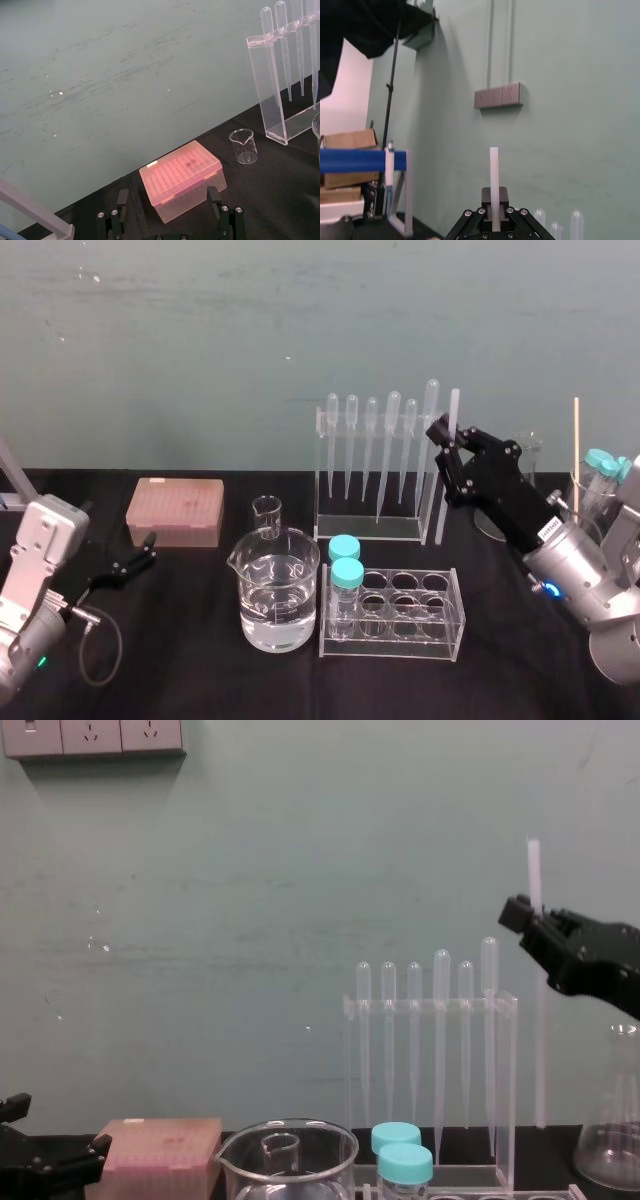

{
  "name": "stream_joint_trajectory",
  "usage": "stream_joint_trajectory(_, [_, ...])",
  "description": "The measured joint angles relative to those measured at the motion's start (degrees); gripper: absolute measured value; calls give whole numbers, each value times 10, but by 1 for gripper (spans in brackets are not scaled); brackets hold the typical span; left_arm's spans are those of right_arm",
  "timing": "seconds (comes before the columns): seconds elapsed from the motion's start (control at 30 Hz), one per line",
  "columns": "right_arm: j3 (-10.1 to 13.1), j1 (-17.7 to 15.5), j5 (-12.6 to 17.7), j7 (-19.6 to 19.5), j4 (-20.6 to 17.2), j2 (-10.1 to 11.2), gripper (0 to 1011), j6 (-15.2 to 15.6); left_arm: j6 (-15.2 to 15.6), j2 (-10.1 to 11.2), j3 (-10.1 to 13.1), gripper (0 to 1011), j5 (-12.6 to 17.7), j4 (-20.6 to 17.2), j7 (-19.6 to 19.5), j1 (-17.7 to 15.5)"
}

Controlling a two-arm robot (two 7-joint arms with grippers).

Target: Pick up the stirring rod with one hand, then place it down.

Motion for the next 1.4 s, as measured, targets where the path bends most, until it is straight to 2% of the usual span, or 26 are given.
stream_joint_trajectory(0.1, [2,-2,-5,-1,4,1,71,8,0,0,0,1000,0,0,0,0])
stream_joint_trajectory(1.4, [0,0,-2,-2,1,1,71,3,0,0,0,1000,0,0,0,0])
